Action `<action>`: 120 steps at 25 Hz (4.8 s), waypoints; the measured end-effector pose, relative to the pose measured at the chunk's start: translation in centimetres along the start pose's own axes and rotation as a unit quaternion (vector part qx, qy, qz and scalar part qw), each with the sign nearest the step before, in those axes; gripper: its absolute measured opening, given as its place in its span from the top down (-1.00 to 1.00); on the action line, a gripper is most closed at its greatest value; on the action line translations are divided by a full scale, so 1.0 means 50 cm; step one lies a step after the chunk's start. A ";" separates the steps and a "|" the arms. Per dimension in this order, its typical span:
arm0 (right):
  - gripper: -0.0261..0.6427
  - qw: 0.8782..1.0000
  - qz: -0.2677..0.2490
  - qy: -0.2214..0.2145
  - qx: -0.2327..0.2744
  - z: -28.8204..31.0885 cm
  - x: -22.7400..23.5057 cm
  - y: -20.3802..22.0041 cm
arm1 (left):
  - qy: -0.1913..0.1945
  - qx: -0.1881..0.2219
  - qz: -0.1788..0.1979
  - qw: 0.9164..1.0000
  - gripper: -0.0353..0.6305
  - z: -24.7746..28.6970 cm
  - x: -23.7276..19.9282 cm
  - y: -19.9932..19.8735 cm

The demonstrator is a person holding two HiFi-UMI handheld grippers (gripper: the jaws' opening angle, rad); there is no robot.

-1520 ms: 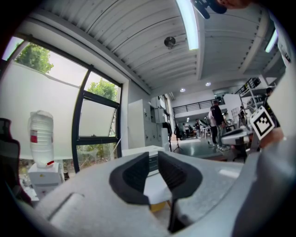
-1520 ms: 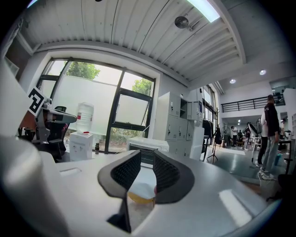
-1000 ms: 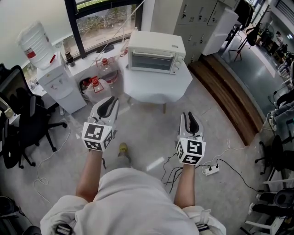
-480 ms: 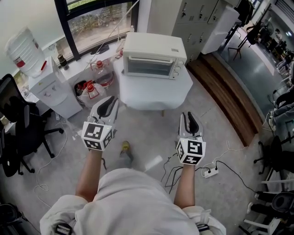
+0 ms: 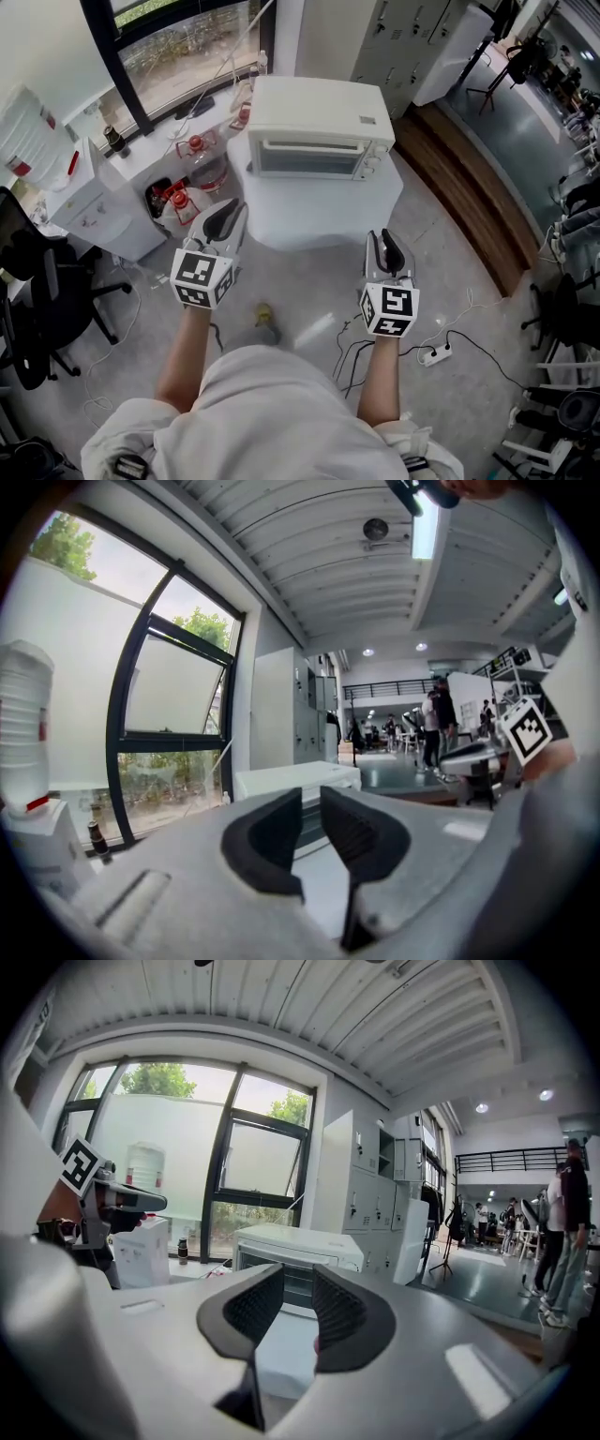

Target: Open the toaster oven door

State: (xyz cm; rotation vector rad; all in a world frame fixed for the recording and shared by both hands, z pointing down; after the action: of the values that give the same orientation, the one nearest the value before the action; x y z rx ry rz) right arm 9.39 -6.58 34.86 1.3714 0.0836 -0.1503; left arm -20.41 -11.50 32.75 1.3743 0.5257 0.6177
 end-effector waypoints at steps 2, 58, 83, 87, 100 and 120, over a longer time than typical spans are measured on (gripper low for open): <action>0.69 1.000 -0.003 0.000 -0.003 0.040 -0.011 -0.011 | 0.004 0.000 -0.002 1.000 0.71 0.022 -0.037 -0.002; 0.69 0.901 -0.215 -0.378 0.005 0.657 0.136 -0.049 | 0.005 -0.131 0.029 0.991 0.71 0.558 -0.194 -0.014; 0.69 0.814 -0.409 -0.401 -0.096 0.654 0.063 0.002 | 0.211 -0.363 0.195 0.887 0.63 0.588 -0.182 0.087; 0.69 0.808 -0.421 -0.398 -0.108 0.660 0.054 0.010 | 0.226 -0.393 0.224 0.863 0.58 0.596 -0.185 0.104; 0.69 0.776 -0.465 -0.403 -0.141 0.684 0.039 0.037 | 0.242 -0.428 0.244 0.836 0.54 0.617 -0.195 0.143; 0.70 0.773 -0.457 -0.418 -0.138 0.679 0.050 0.044 | 0.240 -0.464 0.267 0.810 0.61 0.626 -0.177 0.153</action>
State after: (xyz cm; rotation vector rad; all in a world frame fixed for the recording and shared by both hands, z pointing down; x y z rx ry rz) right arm 11.22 -39.56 43.33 0.7582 0.0150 -1.4997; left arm -6.65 -39.70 44.28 0.3801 0.1450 1.4761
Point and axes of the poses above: the fingertips, and each gripper's own axes: z forward along the fingers, x to its right, y out of its underside, the point moved 6 cm from there along -z, backward along the fingers, and after that the axes turned 10 degrees about y, right-handed, at the moved point
